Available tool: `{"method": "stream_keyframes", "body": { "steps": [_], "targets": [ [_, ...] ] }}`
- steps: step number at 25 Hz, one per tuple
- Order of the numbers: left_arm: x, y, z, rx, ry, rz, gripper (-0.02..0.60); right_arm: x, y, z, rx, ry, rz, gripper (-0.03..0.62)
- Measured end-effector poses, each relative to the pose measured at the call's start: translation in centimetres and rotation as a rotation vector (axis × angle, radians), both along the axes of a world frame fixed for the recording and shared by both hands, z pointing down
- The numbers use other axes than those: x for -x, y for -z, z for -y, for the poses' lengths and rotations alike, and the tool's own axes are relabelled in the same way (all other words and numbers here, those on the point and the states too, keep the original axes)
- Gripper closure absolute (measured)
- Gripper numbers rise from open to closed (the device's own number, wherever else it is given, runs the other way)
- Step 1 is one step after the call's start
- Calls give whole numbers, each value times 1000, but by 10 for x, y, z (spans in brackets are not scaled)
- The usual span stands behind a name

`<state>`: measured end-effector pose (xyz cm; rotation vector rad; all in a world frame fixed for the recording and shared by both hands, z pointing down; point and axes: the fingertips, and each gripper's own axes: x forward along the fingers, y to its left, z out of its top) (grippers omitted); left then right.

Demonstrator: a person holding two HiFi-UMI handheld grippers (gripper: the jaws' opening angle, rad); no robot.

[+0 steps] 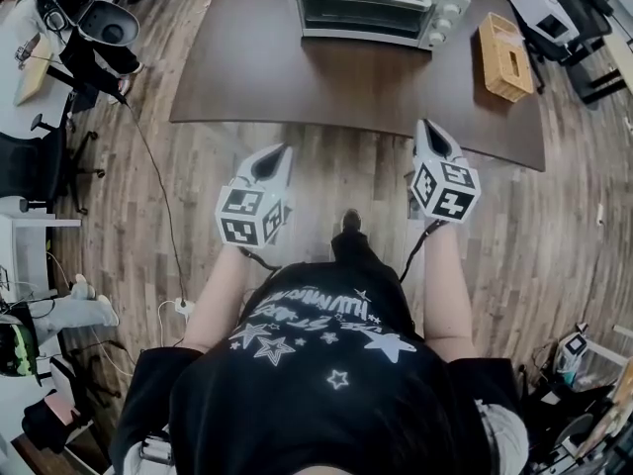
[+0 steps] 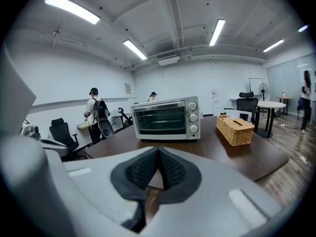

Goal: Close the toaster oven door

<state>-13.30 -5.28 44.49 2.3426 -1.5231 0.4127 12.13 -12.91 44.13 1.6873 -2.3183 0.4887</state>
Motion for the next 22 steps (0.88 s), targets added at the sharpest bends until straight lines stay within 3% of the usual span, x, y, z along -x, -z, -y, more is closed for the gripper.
{"method": "stream_keyframes", "body": {
  "steps": [10,22],
  "targets": [
    [31,1,-81,-10,0,-13,572,36,5,-87,-7,19,-10,591],
    [50,-16,-174,12,10,-34,572,47,-8,-193,2,14,-10,591]
  ]
}}
